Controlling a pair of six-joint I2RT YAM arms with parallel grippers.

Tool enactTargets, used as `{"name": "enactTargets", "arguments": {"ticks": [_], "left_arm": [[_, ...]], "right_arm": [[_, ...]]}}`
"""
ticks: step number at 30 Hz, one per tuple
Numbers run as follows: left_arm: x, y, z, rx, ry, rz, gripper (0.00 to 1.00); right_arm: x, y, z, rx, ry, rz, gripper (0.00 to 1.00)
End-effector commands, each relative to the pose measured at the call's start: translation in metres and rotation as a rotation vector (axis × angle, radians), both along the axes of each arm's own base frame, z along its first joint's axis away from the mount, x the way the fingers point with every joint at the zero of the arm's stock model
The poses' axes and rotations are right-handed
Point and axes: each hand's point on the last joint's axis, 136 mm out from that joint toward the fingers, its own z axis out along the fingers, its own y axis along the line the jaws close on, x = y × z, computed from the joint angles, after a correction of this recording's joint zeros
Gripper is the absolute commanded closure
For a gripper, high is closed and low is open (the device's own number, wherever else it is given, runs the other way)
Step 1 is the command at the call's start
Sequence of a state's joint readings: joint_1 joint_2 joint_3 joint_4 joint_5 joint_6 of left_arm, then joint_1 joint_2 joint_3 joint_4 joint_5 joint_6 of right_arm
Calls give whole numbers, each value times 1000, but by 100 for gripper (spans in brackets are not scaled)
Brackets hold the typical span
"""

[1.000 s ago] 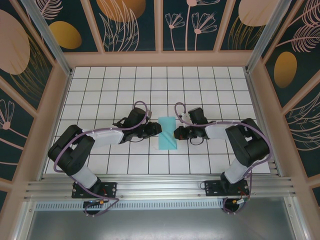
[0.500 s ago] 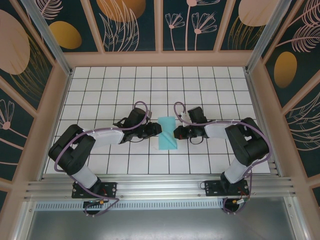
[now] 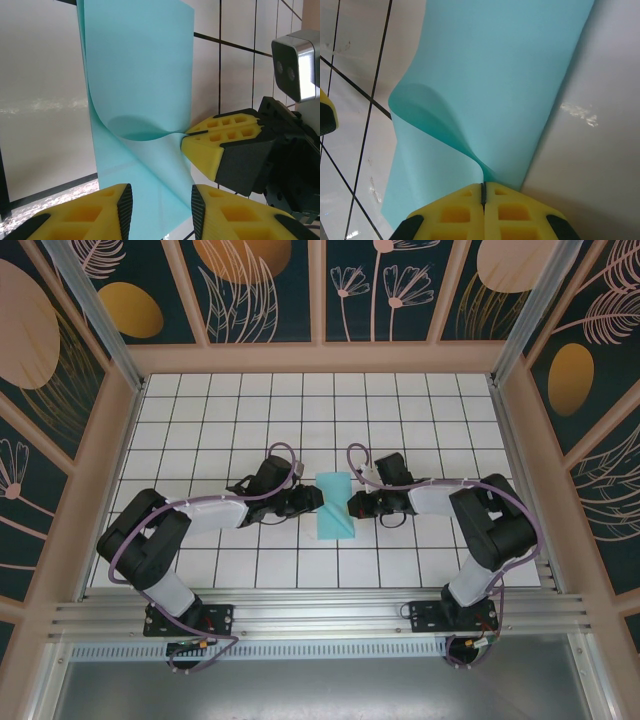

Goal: Fold a paper plane with a square sheet of paper (pick it up from the middle)
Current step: Fold the triangle a second time at the center of the table.

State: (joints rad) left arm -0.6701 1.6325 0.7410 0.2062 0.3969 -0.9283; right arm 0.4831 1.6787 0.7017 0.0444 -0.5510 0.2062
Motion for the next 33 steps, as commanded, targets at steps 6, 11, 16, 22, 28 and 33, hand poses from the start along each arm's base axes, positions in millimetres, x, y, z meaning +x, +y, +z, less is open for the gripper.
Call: {"name": "enactTargets", "arguments": {"ticks": [6, 11, 16, 22, 28, 33], "left_arm": [[0, -10, 5, -25, -20, -39, 62], [2, -19, 18, -82, -22, -44, 68], [10, -32, 31, -152, -15, -19, 74], [15, -52, 26, -178, 15, -7, 75], [18, -55, 13, -167, 36, 12, 75], [17, -56, 5, -167, 41, 10, 75]], "right_arm": [[4, -3, -7, -26, 2, 7, 100], [-1, -7, -14, -45, 16, 6, 100], [-2, -9, -17, -51, 20, 1, 100], [-2, -8, -17, -47, 20, 0, 100], [-2, -8, -17, -44, 21, 0, 100], [-3, -8, -20, -46, 26, 2, 100]]}}
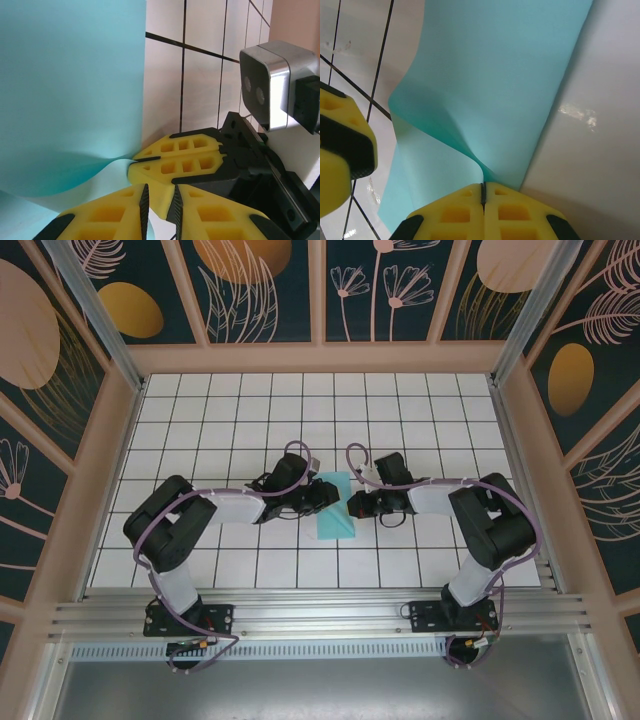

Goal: Fold a paper plane with a square sheet of paper (pick it up from the middle)
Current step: Fold the triangle a second time at the center of the table.

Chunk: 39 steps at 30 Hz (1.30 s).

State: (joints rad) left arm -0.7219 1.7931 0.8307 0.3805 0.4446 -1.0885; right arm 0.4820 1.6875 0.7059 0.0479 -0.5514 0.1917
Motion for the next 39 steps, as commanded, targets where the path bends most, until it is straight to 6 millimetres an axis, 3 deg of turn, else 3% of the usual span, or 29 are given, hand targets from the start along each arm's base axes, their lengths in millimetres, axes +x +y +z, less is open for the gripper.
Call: {"name": "enactTargets", "arguments": {"ticks": [1, 19, 22, 28, 33, 39], "left_arm": [[6, -7, 3, -31, -19, 5, 75], [-11, 15, -56, 85, 69, 27, 76], [-13, 19, -62, 112, 75, 27, 76], [-14, 21, -65, 132, 74, 24, 77], [-14, 22, -65, 134, 72, 24, 77], [-15, 21, -66, 133, 71, 17, 77]], "right_arm": [[-5, -9, -19, -45, 37, -9, 100], [-2, -7, -18, -40, 42, -16, 98], [1, -2, -6, -11, 33, -23, 96], [14, -6, 39, 25, -37, -118, 80], [-5, -6, 60, 108, -10, -148, 76], [-47, 18, 57, 170, 78, -84, 95]]}}
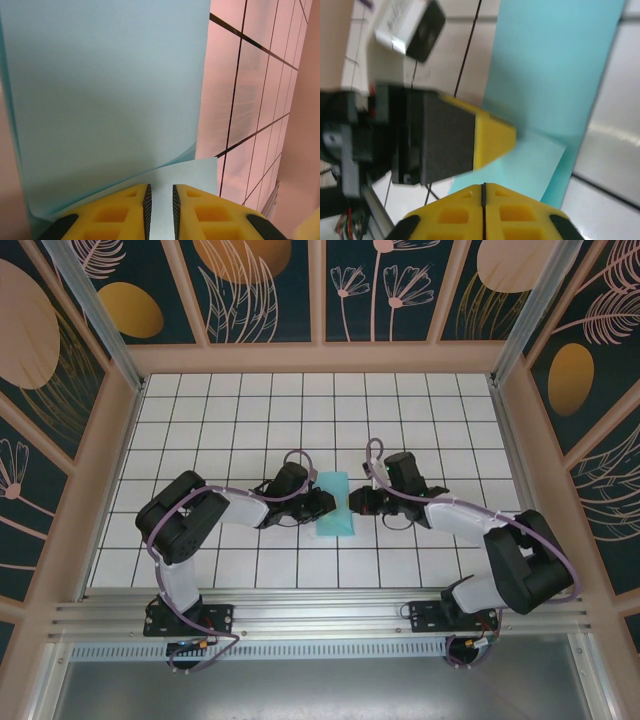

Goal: Fold a paper plane with a square sheet of paper (pick it up from the middle)
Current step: Fold the triangle a second time at the center of the table.

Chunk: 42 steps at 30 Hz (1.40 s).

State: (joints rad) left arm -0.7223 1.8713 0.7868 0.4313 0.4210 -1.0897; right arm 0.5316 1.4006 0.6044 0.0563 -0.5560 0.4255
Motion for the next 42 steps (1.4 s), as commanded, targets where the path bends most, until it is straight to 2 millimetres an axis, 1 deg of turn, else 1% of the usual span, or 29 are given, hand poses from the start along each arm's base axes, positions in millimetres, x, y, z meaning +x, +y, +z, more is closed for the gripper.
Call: {"name": "enactTargets", "arguments": {"ticks": [1, 4, 7, 11, 13, 24, 26, 28, 31, 35, 39, 42], "left_arm": [[-8, 11, -25, 76, 26, -1, 77], [-9, 11, -26, 73, 29, -4, 77], [-10, 11, -27, 75, 30, -4, 77], [-10, 11, -27, 72, 29, -6, 77], [-10, 12, -27, 73, 31, -4, 77], [-11, 12, -29, 75, 33, -10, 77], [-11, 11, -29, 76, 34, -13, 77], [-11, 11, -29, 74, 32, -13, 77], [-10, 10, -28, 73, 33, -14, 77], [-10, 11, -29, 75, 34, -12, 77], [-12, 12, -30, 80, 35, -16, 77], [-13, 13, -32, 85, 37, -17, 77]], "right_arm": [[-26, 12, -9, 21, 92, 24, 96], [-36, 23, -12, 32, 120, 59, 98], [-35, 21, -26, -40, 135, 35, 99], [-32, 20, -38, -68, 165, 30, 99], [-28, 21, -38, -67, 154, 23, 99], [-20, 26, -36, -59, 163, 19, 98], [-18, 19, -46, -108, 179, -11, 98], [-20, 14, -55, -133, 199, -10, 98], [-22, 9, -65, -158, 210, -18, 98], [-25, 3, -70, -171, 219, -30, 98], [-26, 0, -71, -178, 219, -35, 98], [-31, 0, -74, -177, 233, -24, 98]]}}
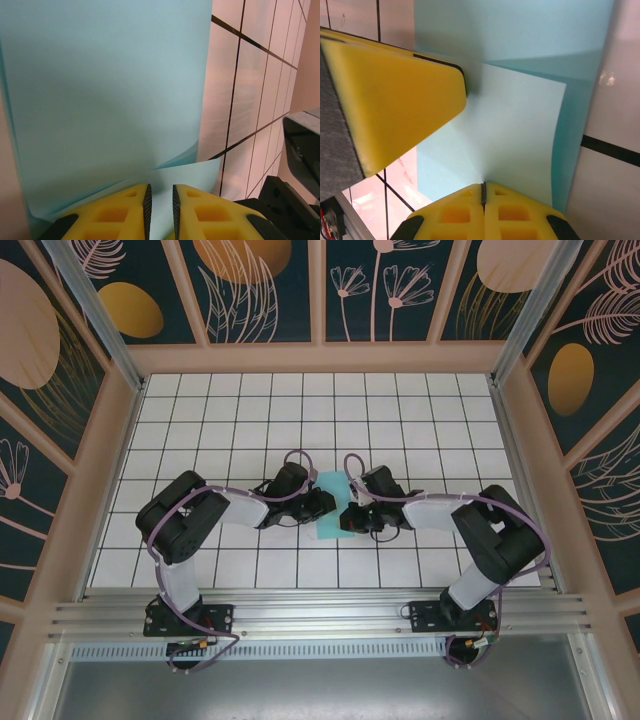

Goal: Fold a paper plane with a square sheet of paper (pick it up from the middle)
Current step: Fold the triangle a second time at the center of the table.

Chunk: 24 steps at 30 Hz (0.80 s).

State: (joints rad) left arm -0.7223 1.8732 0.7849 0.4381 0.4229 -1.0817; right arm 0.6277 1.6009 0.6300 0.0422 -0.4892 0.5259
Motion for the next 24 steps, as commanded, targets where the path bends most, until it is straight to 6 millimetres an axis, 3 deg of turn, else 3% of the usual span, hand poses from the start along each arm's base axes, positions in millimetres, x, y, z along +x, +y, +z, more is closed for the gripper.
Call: {"name": "enactTargets", "arguments": {"ticks": [1, 15, 24], "left_arm": [[-12, 14, -32, 89, 44, -7, 77], [-14, 20, -42, 127, 56, 8, 78], [-14, 25, -45, 147, 54, 18, 79]], "right_arm": [[-10, -13, -13, -46, 38, -7, 98], [-42, -38, -39, -65, 214, -99, 97], [-49, -46, -36, -69, 217, -101, 96]]}}
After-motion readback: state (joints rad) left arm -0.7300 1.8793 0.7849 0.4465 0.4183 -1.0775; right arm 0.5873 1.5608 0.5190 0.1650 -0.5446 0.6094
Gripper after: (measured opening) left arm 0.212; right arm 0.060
